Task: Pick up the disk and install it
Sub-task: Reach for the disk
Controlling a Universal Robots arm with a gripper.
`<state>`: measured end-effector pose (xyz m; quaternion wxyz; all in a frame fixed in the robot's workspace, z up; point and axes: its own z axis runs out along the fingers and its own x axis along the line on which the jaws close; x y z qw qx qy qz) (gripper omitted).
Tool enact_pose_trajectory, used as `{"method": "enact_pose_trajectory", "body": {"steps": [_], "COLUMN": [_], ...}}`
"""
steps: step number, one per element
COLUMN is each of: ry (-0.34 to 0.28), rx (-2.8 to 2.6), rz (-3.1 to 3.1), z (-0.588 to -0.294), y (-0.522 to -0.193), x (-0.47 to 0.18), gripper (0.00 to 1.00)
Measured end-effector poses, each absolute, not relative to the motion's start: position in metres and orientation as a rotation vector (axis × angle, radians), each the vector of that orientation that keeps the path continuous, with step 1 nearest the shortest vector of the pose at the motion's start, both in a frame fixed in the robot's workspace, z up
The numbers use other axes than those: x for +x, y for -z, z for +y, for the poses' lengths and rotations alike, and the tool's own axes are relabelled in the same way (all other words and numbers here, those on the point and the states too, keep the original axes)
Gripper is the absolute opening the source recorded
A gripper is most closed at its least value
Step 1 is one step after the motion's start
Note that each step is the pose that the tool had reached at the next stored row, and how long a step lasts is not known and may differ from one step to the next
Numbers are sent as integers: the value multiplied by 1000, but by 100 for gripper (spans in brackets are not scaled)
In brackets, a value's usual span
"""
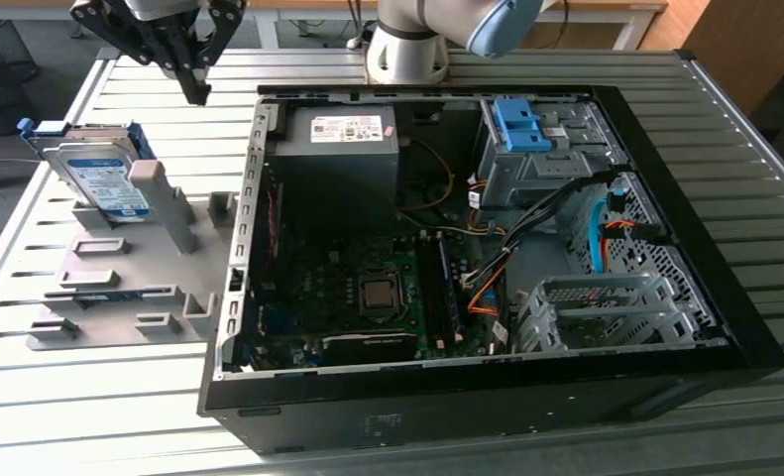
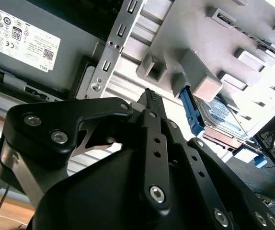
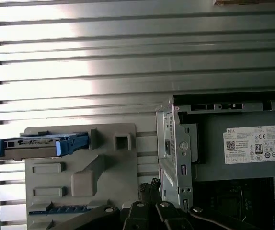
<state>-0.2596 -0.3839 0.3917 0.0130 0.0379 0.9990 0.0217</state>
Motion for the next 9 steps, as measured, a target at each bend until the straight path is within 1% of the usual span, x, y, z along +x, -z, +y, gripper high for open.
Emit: {"method": "enact_pose_trajectory", "body": {"steps": [9], "ry": [-68], "rx": [118], "rz": [3113], "z": [-377], "y": [-391], "x": [-289], "gripper": [11]}}
